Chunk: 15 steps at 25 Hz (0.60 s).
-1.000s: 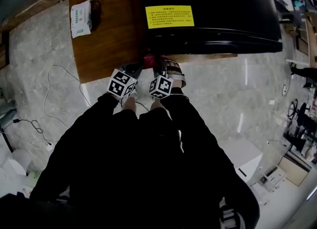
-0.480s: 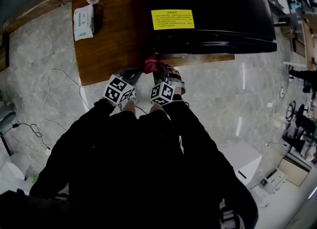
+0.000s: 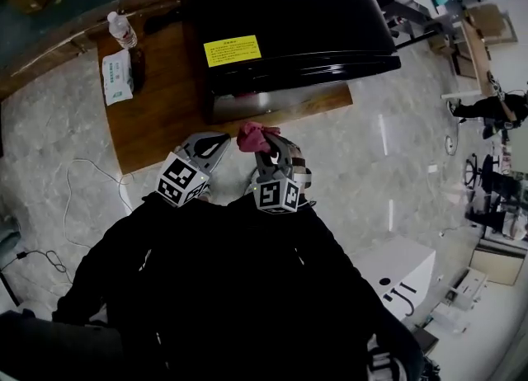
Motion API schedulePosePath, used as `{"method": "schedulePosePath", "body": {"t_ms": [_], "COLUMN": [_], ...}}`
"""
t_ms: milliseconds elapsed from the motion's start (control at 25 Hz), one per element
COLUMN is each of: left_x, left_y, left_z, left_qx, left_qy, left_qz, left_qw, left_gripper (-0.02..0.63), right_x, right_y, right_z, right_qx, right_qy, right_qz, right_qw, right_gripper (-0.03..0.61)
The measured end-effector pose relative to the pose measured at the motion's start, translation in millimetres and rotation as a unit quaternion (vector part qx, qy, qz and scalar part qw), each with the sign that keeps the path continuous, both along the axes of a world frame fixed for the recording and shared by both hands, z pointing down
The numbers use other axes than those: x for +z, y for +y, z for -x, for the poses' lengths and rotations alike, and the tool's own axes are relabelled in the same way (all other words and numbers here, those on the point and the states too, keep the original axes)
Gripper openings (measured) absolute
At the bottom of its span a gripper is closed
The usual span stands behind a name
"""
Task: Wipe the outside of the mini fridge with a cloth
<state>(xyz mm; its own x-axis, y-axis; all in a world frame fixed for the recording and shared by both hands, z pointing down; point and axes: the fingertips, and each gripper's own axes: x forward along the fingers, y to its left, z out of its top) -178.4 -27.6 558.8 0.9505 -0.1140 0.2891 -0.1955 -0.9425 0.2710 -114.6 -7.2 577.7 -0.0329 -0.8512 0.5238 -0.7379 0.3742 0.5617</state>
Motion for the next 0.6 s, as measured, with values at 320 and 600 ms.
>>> {"method": "schedulePosePath", "body": {"t_ms": [320,600], "left_x": [-64.5,-118.2], "left_y": [26.5,50.1], "left_z": [-72.9,-159.8], "left_qx": [0.011,-0.02], "left_qy": [0.04,0.073], "left_qz": [-0.037,-0.05], "left_qw": [0.9985,0.9958], "left_gripper": [0.006,0.006], "right_x": [-73.3,-142.5], "right_y": [30.9,37.6], "right_z": [-75.9,-171.8], "right_qx": [0.047,0.046], "right_qy": [-0.023,-0.003], "right_qz": [-0.081,-0.171], "right_qw": [0.995,0.984], "right_gripper": [0.087,0.087]}}
